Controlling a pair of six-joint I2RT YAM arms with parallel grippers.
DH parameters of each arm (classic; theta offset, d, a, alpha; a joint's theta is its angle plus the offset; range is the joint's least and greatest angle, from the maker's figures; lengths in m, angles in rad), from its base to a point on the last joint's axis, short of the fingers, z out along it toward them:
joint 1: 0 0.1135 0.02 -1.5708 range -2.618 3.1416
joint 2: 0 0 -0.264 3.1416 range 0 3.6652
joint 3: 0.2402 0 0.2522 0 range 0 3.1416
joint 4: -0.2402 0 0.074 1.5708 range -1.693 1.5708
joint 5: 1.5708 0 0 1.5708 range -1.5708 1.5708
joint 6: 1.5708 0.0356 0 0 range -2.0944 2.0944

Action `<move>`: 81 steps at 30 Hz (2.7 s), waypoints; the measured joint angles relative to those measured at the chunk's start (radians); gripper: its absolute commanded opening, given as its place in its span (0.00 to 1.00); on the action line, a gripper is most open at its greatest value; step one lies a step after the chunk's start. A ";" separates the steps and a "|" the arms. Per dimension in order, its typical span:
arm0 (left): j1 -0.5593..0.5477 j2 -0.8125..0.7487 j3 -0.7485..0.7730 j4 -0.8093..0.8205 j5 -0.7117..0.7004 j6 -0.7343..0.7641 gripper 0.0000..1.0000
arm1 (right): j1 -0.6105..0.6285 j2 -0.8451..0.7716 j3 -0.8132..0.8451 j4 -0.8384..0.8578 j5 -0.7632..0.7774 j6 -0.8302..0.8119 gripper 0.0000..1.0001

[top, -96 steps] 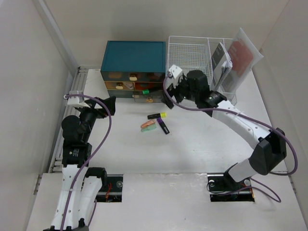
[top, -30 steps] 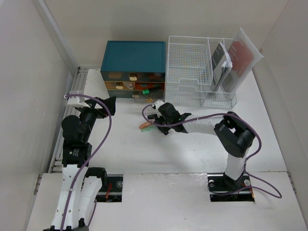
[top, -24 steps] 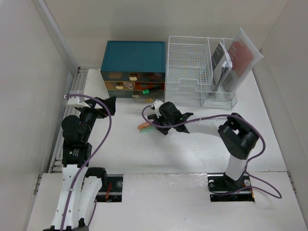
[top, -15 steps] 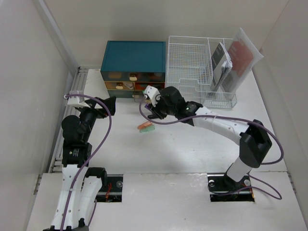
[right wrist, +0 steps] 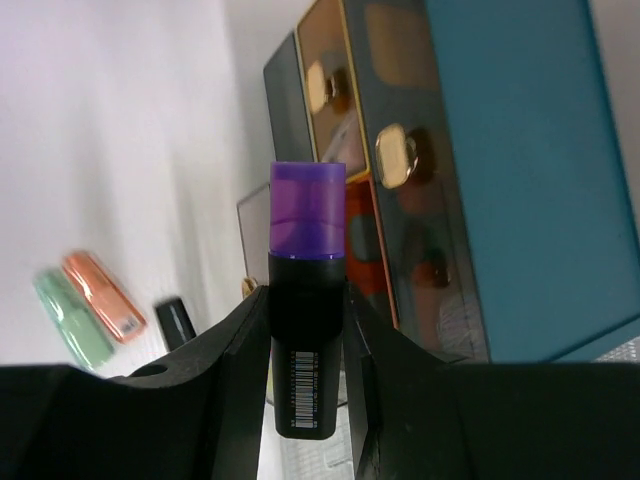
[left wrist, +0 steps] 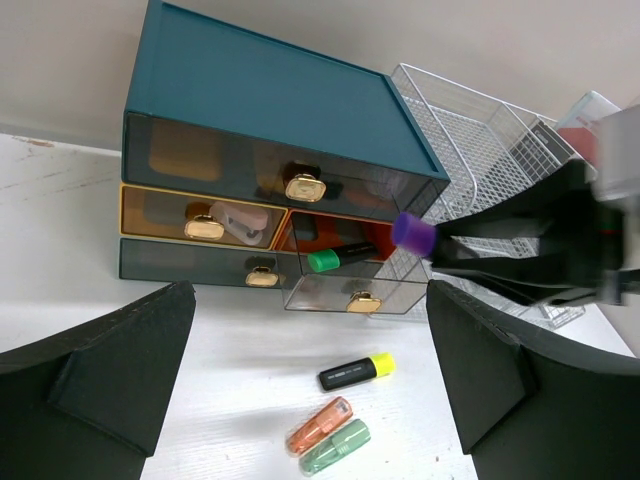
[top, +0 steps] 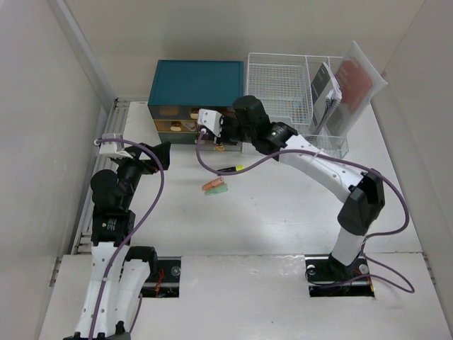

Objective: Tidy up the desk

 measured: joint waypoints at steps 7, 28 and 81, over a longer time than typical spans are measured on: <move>0.000 0.000 0.000 0.000 -0.002 0.000 1.00 | -0.064 0.152 0.096 -0.071 -0.029 -0.091 0.03; 0.000 0.000 0.000 0.000 -0.002 0.000 1.00 | -0.104 0.227 0.202 -0.117 -0.028 -0.097 0.50; 0.000 -0.010 0.000 0.000 0.000 0.000 1.00 | -0.059 0.296 -0.121 -0.224 0.046 -0.492 0.47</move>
